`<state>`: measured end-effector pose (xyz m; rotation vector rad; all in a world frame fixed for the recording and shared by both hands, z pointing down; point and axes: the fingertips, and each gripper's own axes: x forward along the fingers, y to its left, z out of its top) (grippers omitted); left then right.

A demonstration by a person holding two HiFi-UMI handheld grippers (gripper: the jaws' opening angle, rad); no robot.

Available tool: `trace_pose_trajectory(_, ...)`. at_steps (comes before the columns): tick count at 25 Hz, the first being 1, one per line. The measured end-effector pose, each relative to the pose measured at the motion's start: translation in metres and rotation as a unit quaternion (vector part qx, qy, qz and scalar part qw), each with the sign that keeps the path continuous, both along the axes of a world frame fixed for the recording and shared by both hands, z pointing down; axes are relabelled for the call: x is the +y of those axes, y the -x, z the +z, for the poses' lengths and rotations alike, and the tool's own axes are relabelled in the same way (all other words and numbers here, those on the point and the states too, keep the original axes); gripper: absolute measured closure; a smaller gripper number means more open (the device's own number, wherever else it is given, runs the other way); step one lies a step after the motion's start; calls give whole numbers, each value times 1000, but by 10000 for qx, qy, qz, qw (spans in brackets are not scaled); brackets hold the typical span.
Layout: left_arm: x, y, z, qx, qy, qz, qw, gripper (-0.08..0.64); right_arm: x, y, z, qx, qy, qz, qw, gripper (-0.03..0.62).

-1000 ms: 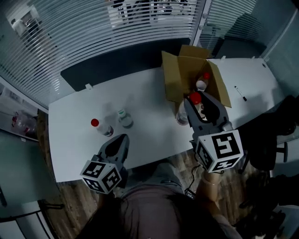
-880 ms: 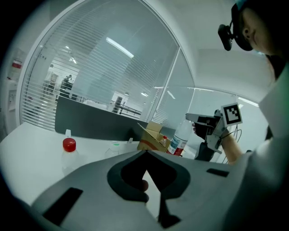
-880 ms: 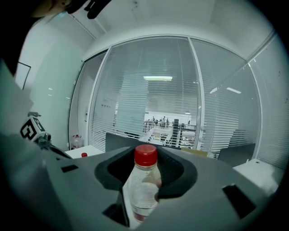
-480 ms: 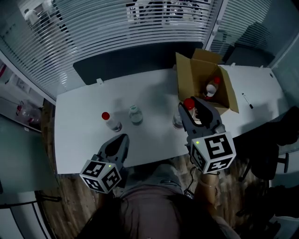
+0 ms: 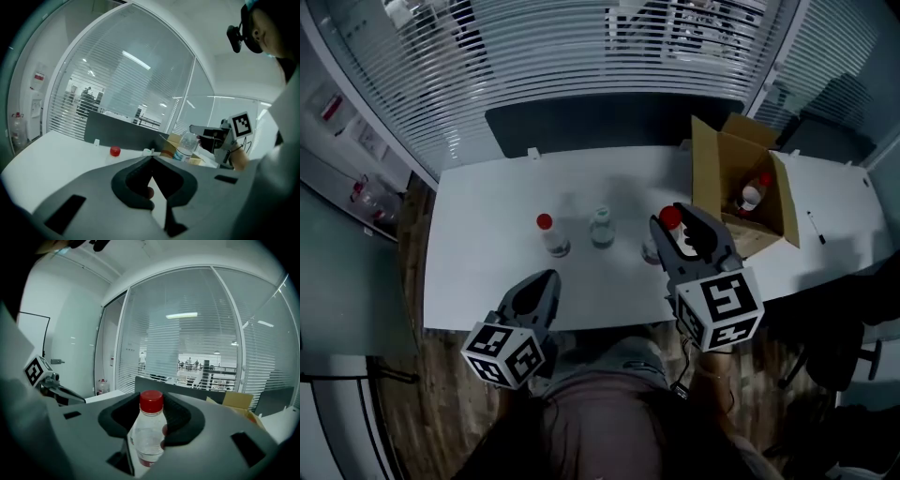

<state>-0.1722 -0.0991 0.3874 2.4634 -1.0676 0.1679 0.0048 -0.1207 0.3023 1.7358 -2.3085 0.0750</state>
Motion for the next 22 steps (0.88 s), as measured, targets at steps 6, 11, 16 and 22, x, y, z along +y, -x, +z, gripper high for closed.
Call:
trace_pose_trajectory(6,1,31,2,20,2,-385,9993,552,-10,35,8,16,86,-391,9992,431)
trace_pose_trajectory(11,2,53,2,24,0,-672,9977,552,-18,66,12,24,150,-777,9969,431)
trace_pose_trajectory(16,4,70,3,19,5,-946,9955,552,-24,91,19,41,214,-1130,9934,431)
trace_pose_trajectory(22,9,91,4,14,19,-1287,9917,552,-29,120,26,85,339,-1586,9867,431)
